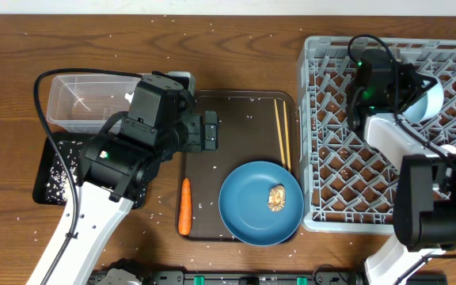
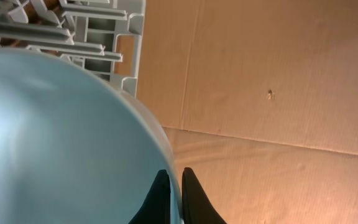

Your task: Sort waste into correct bins and load items into the dishwasher rack

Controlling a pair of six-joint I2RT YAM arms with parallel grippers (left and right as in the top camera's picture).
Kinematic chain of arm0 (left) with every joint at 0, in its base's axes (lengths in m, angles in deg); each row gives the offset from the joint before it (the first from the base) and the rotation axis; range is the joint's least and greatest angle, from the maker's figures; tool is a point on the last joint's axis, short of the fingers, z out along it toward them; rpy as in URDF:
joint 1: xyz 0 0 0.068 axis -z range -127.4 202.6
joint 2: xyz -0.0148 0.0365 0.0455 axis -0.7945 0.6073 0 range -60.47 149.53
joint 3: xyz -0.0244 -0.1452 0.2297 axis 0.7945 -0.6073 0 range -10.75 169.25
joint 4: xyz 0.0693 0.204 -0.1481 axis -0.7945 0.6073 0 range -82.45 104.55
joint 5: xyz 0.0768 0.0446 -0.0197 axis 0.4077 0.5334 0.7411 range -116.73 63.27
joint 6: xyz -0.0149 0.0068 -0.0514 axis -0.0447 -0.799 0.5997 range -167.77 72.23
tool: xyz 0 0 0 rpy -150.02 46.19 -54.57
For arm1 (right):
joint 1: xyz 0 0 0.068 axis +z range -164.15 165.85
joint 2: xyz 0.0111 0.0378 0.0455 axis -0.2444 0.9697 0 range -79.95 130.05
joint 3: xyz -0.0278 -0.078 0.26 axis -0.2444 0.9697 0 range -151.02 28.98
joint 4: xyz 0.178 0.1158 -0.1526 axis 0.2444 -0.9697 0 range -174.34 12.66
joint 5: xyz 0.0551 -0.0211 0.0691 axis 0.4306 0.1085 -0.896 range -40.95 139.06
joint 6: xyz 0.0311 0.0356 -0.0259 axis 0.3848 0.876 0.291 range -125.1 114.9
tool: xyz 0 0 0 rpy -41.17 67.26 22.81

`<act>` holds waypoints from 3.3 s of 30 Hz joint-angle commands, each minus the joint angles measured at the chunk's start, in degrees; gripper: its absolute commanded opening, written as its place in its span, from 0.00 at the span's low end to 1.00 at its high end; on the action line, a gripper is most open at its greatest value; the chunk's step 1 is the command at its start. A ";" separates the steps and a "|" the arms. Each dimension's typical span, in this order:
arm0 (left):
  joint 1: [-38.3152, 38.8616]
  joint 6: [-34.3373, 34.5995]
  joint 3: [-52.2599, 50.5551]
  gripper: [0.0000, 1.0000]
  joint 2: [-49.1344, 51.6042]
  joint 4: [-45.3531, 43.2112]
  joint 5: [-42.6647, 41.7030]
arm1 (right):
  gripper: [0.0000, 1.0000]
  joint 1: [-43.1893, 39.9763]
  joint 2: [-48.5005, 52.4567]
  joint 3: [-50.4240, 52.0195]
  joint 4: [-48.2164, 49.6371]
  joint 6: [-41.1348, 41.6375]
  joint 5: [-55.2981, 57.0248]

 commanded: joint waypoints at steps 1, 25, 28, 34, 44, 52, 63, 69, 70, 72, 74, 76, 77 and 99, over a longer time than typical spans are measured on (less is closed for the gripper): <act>-0.31 -0.79 0.20 0.98 0.00 0.15 1.11 | 0.01 0.46 1.55 -0.09 -0.55 0.68 1.92; -0.31 -0.79 0.20 0.98 0.00 0.15 1.11 | 0.74 6.60 1.55 -0.09 -1.14 -1.25 0.09; -0.28 -0.79 0.20 0.98 0.00 0.15 1.11 | 0.81 7.65 1.55 -0.09 -2.14 -0.74 -1.36; -0.31 -0.79 0.20 0.98 0.00 0.15 1.11 | 0.85 10.23 1.55 -0.09 -3.69 2.73 -3.98; -0.31 -0.79 0.20 0.98 0.00 0.15 1.11 | 0.99 16.68 1.18 -0.20 0.98 13.97 -5.20; -0.31 -0.79 0.20 0.98 0.00 0.15 1.11 | 0.99 25.40 -4.70 -0.24 5.97 26.27 -5.20; -0.31 -0.79 0.20 0.98 0.00 0.15 1.11 | 0.99 37.86 -9.44 -0.24 -14.34 49.53 -16.09; -0.31 -0.79 0.20 0.98 0.00 0.15 1.11 | 0.99 35.52 -11.23 -0.24 -32.96 66.25 -35.36; -0.31 -0.79 0.20 0.98 0.00 0.15 1.11 | 0.99 34.82 -11.93 -0.24 -35.10 67.95 -38.18; -0.31 -0.79 0.20 0.98 0.00 0.15 1.11 | 0.99 32.98 -14.34 -0.26 -39.63 71.30 -45.44; -0.31 -0.79 0.20 0.98 0.00 0.15 1.11 | 0.99 30.18 -18.01 -0.31 -44.76 75.63 -55.06; -0.31 -0.79 0.20 0.98 0.00 0.15 1.11 | 0.99 26.71 -21.77 -0.31 -49.42 79.25 -64.48; -0.31 -0.79 0.20 0.98 0.00 0.15 1.11 | 0.99 24.55 -23.82 -0.31 -51.74 80.83 -68.83; 0.00 1.84 -4.35 0.98 4.92 10.45 -3.91 | 0.99 -0.85 -48.48 -0.31 -68.81 86.68 -91.76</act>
